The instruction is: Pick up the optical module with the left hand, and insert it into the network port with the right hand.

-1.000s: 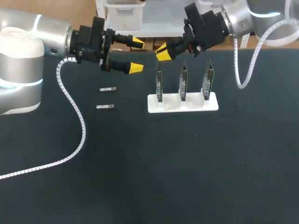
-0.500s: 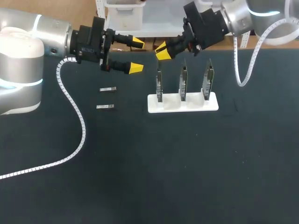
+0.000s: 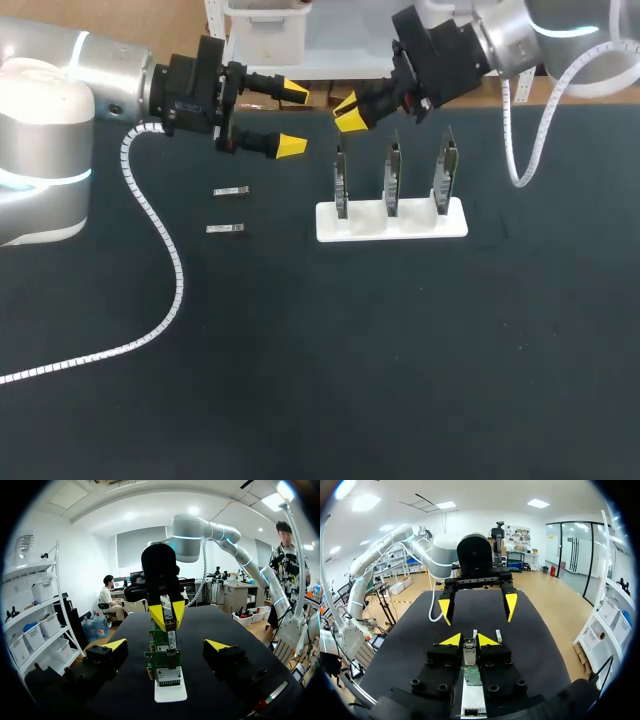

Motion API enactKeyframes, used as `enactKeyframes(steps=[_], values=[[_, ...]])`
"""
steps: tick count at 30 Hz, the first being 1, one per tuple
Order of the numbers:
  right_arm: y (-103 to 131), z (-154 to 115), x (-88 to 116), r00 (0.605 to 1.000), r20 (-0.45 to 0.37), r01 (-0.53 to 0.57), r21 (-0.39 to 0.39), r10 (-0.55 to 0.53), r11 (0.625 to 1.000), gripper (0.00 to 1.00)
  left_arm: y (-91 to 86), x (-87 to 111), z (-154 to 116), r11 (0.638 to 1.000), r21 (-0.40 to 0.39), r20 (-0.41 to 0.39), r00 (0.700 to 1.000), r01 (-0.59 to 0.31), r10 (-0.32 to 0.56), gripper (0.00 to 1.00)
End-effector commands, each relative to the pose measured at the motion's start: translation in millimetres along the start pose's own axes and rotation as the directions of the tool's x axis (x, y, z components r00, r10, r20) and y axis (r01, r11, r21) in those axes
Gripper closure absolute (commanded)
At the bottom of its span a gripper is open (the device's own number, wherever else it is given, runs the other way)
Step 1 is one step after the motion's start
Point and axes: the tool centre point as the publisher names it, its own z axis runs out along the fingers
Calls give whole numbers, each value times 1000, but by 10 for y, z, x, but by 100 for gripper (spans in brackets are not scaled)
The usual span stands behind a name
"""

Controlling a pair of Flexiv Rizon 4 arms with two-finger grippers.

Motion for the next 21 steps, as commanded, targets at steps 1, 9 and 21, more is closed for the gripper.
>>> enactKeyframes(steps=[1, 9, 21], values=[[7, 15, 0, 1000, 0, 3, 1, -3, 1000, 100, -4, 2, 0, 1000, -1, -1, 1000, -1, 1, 0], [0, 17, -63, 1000, 10, 21, 0, -21, 1000, 100, -4, 2, 0, 1000, -1, -1, 1000, -1, 1, 0], [-19, 41, 6, 1000, 2, -1, 1, 1, 1000, 100, -4, 2, 0, 1000, -1, -1, 1000, -1, 1, 0]])
